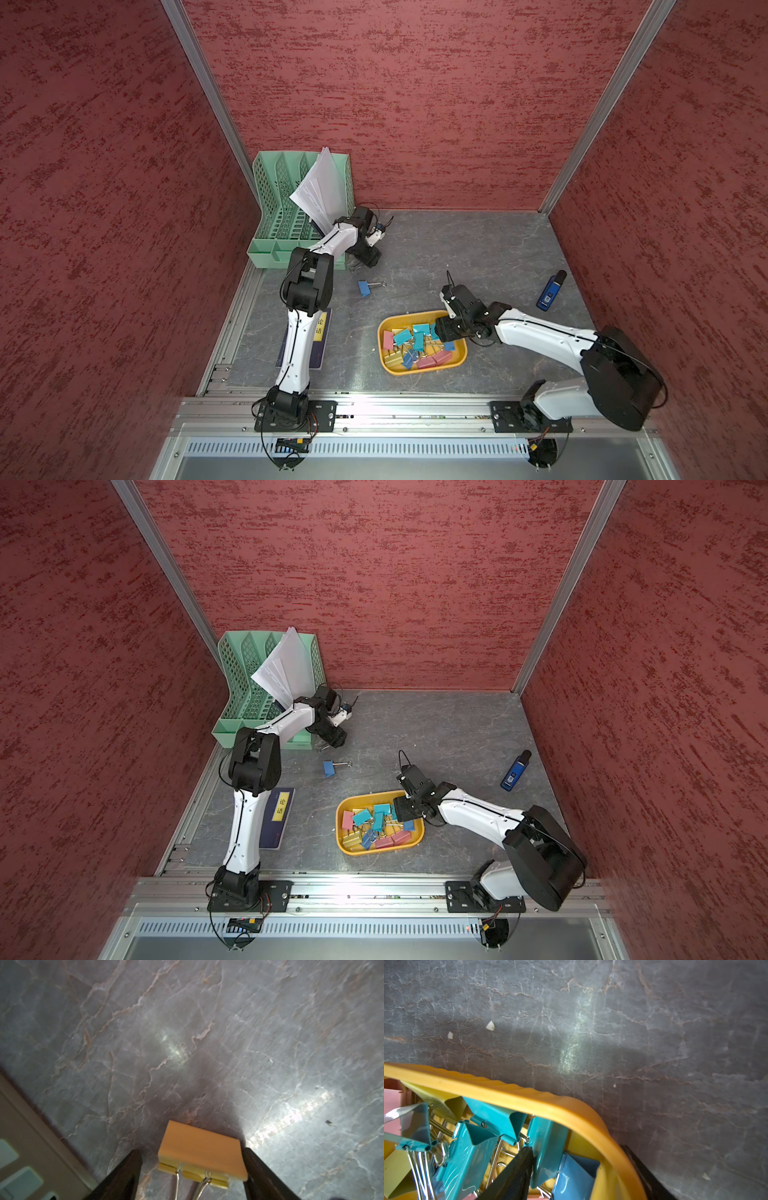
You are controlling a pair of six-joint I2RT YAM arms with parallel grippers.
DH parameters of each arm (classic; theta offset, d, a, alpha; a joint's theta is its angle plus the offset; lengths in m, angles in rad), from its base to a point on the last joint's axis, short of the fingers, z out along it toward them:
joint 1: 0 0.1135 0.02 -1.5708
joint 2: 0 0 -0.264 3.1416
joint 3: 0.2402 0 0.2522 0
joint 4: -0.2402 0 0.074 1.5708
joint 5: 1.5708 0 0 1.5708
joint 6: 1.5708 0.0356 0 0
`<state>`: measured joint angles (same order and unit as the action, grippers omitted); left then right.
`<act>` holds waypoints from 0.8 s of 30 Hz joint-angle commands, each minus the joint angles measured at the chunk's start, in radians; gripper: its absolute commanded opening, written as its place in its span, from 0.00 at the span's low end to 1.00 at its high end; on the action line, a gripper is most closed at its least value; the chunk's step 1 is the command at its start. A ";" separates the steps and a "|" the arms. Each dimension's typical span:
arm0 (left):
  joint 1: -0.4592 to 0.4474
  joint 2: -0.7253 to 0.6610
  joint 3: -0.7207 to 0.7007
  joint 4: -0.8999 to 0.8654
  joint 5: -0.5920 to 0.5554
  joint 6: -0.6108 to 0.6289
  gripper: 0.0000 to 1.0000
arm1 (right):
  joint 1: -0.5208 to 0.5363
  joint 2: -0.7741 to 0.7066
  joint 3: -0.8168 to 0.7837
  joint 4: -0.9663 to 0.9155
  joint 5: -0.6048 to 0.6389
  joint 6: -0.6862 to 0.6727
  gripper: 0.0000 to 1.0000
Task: Put the binder clips in the storage box
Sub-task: Pick up the binder clip at the center of the board.
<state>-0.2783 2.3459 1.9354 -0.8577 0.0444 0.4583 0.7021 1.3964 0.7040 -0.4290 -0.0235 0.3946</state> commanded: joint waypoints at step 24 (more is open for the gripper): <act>-0.057 -0.148 -0.150 0.105 -0.053 -0.105 0.57 | -0.010 -0.002 -0.001 0.021 -0.007 -0.007 0.68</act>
<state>-0.3225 2.2589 1.8030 -0.7742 0.0010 0.3843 0.7021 1.3964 0.7040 -0.4278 -0.0235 0.3927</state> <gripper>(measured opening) 0.579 0.681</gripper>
